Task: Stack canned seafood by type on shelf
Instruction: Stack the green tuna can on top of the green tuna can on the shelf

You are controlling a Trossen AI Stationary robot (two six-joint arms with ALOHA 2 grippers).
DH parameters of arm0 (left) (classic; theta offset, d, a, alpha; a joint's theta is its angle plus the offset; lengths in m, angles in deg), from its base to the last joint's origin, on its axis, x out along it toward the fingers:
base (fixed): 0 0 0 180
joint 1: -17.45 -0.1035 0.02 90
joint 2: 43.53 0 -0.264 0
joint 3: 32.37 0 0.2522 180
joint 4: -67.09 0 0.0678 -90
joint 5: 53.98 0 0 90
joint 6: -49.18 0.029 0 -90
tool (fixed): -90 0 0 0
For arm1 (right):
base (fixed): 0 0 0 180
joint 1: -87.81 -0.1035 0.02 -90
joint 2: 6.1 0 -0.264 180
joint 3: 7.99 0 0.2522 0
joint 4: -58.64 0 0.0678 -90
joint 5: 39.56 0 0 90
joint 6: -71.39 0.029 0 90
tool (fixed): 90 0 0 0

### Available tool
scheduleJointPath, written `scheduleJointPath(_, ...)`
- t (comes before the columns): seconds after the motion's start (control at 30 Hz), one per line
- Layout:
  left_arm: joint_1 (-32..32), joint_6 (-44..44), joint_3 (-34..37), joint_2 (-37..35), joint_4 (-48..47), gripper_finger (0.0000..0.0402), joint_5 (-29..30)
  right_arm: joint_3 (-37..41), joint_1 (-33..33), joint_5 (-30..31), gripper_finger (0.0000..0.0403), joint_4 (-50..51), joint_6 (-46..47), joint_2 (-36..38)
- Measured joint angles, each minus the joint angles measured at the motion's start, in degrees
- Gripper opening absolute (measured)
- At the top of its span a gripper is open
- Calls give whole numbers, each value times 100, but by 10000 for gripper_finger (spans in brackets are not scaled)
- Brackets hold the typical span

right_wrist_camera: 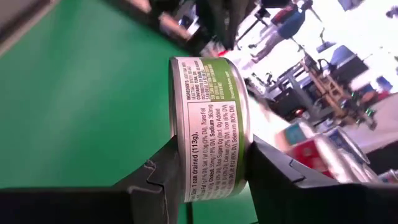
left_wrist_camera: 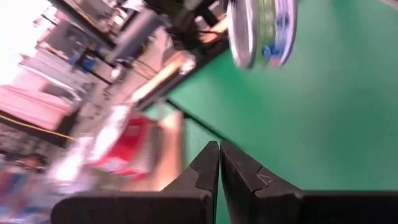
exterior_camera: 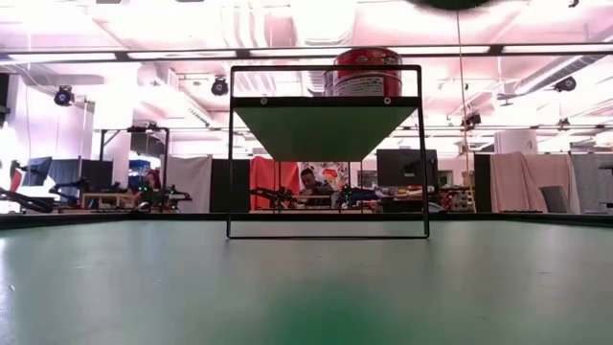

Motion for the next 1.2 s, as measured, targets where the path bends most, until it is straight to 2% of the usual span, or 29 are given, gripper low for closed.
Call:
scheduleJointPath(0.07, -44, 288, 55, -308, -194, 0, 128, -51, 142, -78, 132, -17, -22, 327)
scheduleJointPath(0.17, -192, 617, 241, -794, -507, 0, 183, -36, 569, -573, 132, -10, 51, 964)
scheduleJointPath(0.33, -656, 1170, 969, -1700, -545, 0, 183, -3, 1692, -1941, 132, -15, 147, 2059)
scheduleJointPath(0.43, -1014, 1524, 1447, -2270, -305, 0, 177, 1, 2507, -2520, 132, 39, 654, 2628)
scheduleJointPath(0.53, -1393, 1909, 1883, -2804, 23, 0, 106, 1, 3462, -3514, 132, 130, 1317, 3065)
scheduleJointPath(0.6, -1674, 2106, 2146, -3088, 166, 0, -185, 9, 4103, -4217, 132, 187, 1746, 3228)
scheduleJointPath(0.73, -2290, 2462, 2581, -3520, 674, 0, -1051, 10, 5329, -5685, 132, 288, 2379, 3244)
scheduleJointPath(0.87, -2874, 2943, 2853, -3664, 1317, 0, -1601, 5, 6502, -7291, 132, 292, 2789, 2943)
scheduleJointPath(1.03, -3483, 3436, 2883, -3589, 1818, 0, -1783, 5, 7733, -9460, 132, -159, 2793, 2404)
scheduleJointPath(1.13, -3777, 3311, 2672, -3484, 1843, 0, -1783, 3, 8342, -10751, 132, -799, 3075, 2202)
scheduleJointPath(1.2, -3917, 3023, 2477, -3408, 1846, 0, -1696, 2, 8668, -11363, 132, -1152, 3438, 2126)
